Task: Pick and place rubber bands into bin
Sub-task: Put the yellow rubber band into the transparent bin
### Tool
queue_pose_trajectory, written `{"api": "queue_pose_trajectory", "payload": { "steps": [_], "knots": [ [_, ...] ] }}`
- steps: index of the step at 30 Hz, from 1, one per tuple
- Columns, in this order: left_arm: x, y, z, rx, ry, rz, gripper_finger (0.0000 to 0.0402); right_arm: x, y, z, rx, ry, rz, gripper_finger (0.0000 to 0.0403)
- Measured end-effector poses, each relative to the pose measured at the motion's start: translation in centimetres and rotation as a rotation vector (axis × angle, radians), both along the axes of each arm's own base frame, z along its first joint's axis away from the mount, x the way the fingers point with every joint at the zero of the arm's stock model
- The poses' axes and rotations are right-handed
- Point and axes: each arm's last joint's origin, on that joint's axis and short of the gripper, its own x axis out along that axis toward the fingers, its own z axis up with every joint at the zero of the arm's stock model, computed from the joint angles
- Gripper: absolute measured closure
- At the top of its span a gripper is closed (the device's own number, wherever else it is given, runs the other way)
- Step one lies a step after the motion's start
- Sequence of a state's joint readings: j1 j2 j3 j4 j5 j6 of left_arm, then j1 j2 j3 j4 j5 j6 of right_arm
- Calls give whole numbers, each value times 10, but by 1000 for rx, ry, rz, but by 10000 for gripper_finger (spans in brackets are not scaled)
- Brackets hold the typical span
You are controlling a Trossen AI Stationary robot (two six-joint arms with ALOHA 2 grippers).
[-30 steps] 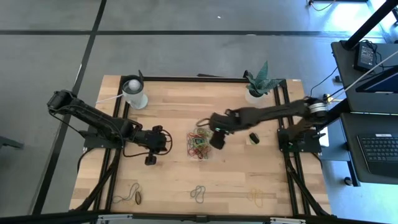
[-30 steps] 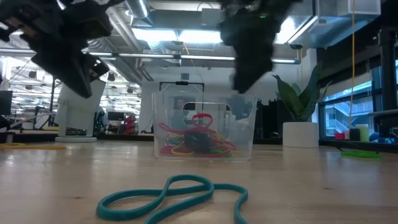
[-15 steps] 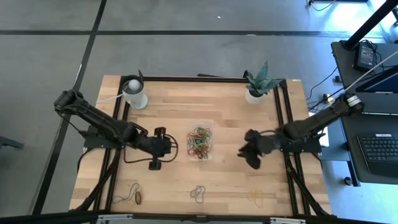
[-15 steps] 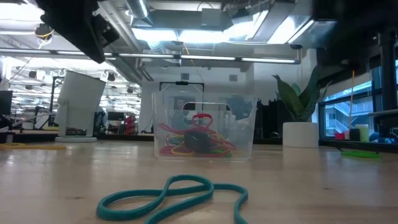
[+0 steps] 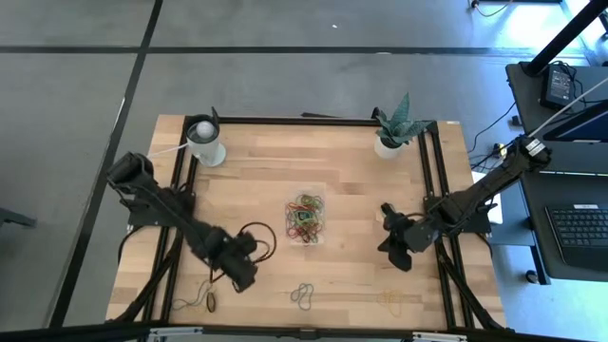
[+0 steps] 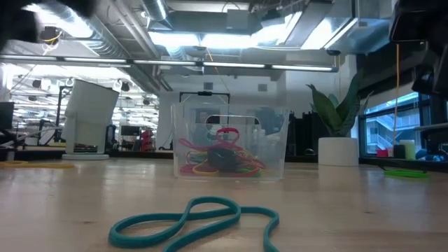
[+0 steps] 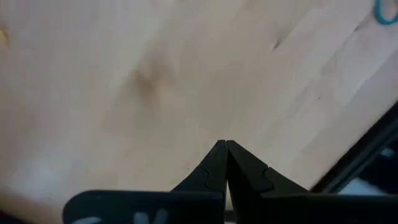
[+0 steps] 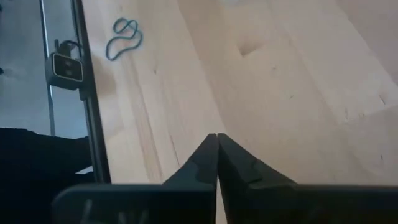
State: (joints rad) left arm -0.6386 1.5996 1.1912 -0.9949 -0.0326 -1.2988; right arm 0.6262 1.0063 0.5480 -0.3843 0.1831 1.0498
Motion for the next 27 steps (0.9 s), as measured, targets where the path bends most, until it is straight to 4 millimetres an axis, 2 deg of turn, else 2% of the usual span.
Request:
{"api": "queue_pose_trajectory", "payload": {
  "steps": [5, 8, 16, 22, 27],
  "knots": [
    [-15, -26, -11, -27, 57, 270, 397, 0, 0, 0, -24, -8, 26, 379],
    [-25, -40, -17, -26, 81, 369, 390, 0, 0, 0, -40, -14, 45, 381],
    [-47, -68, -37, 14, 130, 487, 337, 0, 0, 0, -42, -14, 47, 399],
    [-53, -79, -53, 68, 138, 541, 292, 0, 0, 0, -42, -13, 46, 389],
    [-53, -86, -69, 95, 147, 553, 277, 0, 0, 0, -38, -12, 43, 387]
  ]
}}
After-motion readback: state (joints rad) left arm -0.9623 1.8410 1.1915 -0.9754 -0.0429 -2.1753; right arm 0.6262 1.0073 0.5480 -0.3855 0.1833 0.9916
